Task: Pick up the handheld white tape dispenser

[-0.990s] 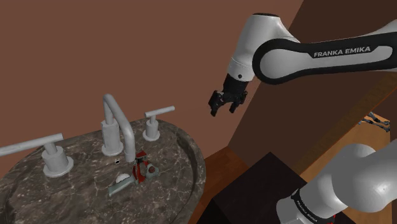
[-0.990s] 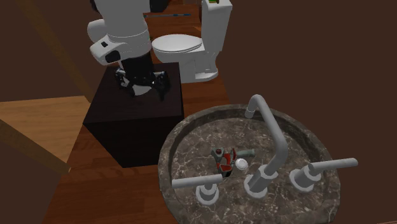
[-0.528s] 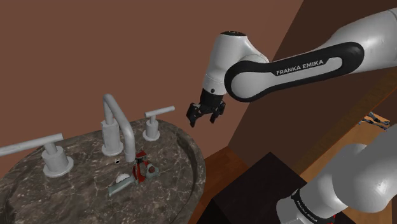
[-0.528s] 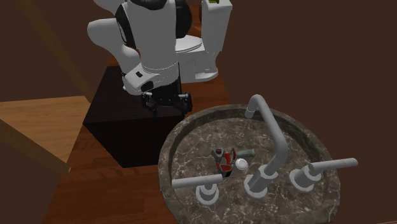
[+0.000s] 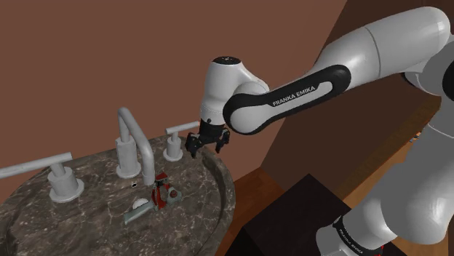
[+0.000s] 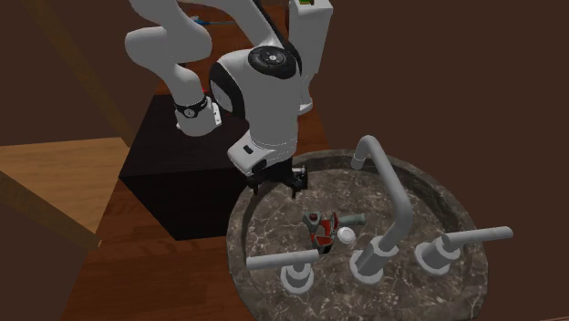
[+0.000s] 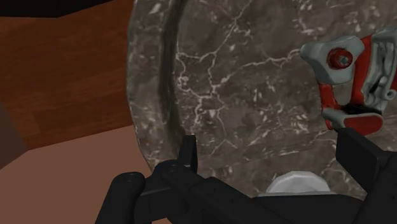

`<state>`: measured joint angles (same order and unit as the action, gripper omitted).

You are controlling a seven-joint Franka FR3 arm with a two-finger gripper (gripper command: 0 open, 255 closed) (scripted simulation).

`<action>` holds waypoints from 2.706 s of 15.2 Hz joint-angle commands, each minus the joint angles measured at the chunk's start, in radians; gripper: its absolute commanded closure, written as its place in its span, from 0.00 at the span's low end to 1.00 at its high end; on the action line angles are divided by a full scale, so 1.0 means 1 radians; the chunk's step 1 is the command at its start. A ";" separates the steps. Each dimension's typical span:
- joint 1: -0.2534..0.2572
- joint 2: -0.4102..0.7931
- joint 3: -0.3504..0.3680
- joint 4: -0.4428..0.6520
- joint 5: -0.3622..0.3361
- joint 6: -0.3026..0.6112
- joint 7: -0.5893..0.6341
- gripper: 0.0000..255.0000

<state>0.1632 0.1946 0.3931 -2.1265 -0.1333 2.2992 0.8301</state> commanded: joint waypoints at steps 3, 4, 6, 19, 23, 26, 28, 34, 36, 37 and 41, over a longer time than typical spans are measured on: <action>0.055 0.166 -0.014 0.126 -0.080 0.019 0.090 0.00; 0.071 0.205 -0.019 0.160 -0.095 0.020 0.107 0.00; 0.103 0.284 -0.032 0.233 -0.123 0.018 0.139 0.00; 0.238 0.642 -0.093 0.586 -0.196 0.005 0.215 0.00; 0.243 0.667 -0.100 0.593 -0.203 0.023 0.219 0.00; 0.245 0.670 -0.100 0.595 -0.203 0.024 0.221 1.00; 0.245 0.669 -0.100 0.593 -0.203 0.024 0.221 1.00; 0.241 0.657 -0.097 0.590 -0.200 0.016 0.218 1.00; 0.237 0.638 -0.092 0.585 -0.195 0.002 0.215 1.00; 0.235 0.628 -0.090 0.582 -0.193 -0.006 0.214 1.00; 0.228 0.591 -0.080 0.575 -0.183 -0.036 0.208 1.00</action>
<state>0.3925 0.7943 0.3110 -1.5473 -0.3179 2.2681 1.0376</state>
